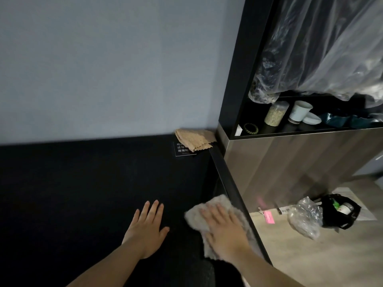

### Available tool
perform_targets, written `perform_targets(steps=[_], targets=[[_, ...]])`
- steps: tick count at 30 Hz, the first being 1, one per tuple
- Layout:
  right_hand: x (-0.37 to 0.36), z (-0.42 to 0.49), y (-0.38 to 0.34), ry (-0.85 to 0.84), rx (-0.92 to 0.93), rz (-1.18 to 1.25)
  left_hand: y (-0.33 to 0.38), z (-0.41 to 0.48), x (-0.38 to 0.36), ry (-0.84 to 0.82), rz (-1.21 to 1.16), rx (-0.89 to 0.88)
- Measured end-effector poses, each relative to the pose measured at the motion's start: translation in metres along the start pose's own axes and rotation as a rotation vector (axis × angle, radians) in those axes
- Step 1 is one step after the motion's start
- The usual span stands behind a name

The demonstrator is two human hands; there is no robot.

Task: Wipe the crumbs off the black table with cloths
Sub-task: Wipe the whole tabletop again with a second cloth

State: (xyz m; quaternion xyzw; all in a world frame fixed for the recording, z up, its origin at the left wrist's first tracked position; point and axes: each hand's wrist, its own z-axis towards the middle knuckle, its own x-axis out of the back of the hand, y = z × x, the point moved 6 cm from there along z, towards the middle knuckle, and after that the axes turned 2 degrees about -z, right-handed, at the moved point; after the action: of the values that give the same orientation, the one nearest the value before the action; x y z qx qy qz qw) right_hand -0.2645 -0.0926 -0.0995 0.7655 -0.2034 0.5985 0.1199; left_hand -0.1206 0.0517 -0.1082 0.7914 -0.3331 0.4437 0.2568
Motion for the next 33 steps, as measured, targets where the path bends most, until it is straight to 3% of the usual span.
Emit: perform_targets(steps=[3, 5, 7, 8, 10, 14, 16, 18, 20, 21, 24, 26, 28, 30, 32, 33], targets=[[0.006, -0.004, 0.036, 0.192, -0.339, 0.138, 0.003, -0.004, -0.001, 0.020, -0.004, 0.005], [-0.004, -0.014, 0.002, 0.153, -0.304, 0.177, 0.005, -0.007, -0.002, 0.037, -0.017, 0.012], [-0.021, -0.022, -0.026, 0.124, -0.101, 0.110, 0.006, -0.010, -0.005, 0.048, -0.038, 0.017], [-0.023, -0.026, -0.029, 0.120, 0.001, 0.031, 0.008, -0.012, -0.007, 0.051, -0.049, 0.016], [-0.017, -0.028, 0.001, 0.054, 0.025, 0.006, 0.014, -0.019, -0.011, 0.056, -0.048, 0.013], [-0.007, -0.031, 0.043, 0.205, -0.329, 0.163, 0.025, -0.035, -0.020, 0.065, -0.024, 0.013], [-0.013, -0.041, 0.005, 0.172, -0.268, 0.167, 0.028, -0.039, -0.023, 0.064, -0.028, 0.028], [-0.025, -0.055, -0.039, 0.073, -0.034, 0.168, 0.030, -0.042, -0.025, 0.060, -0.030, 0.038], [-0.016, -0.060, -0.038, 0.110, 0.139, 0.059, 0.031, -0.046, -0.030, 0.056, -0.026, 0.037], [-0.009, -0.056, -0.021, 0.160, 0.153, -0.003, 0.031, -0.048, -0.031, 0.059, -0.024, 0.037], [-0.012, -0.052, 0.042, 0.141, -0.145, 0.047, 0.031, -0.058, -0.037, 0.063, -0.012, 0.036], [-0.018, -0.058, 0.039, 0.151, -0.284, 0.104, 0.031, -0.062, -0.040, 0.064, -0.013, 0.038], [-0.021, -0.070, -0.002, 0.135, -0.230, 0.136, 0.031, -0.061, -0.040, 0.058, -0.018, 0.031], [-0.023, -0.077, -0.041, 0.100, -0.048, 0.154, 0.030, -0.060, -0.040, 0.048, -0.017, 0.015], [-0.020, -0.074, -0.035, 0.167, 0.114, 0.009, 0.028, -0.061, -0.039, 0.034, -0.006, -0.006], [-0.017, -0.070, -0.018, 0.196, 0.106, -0.063, 0.027, -0.060, -0.038, 0.032, -0.002, -0.012]])
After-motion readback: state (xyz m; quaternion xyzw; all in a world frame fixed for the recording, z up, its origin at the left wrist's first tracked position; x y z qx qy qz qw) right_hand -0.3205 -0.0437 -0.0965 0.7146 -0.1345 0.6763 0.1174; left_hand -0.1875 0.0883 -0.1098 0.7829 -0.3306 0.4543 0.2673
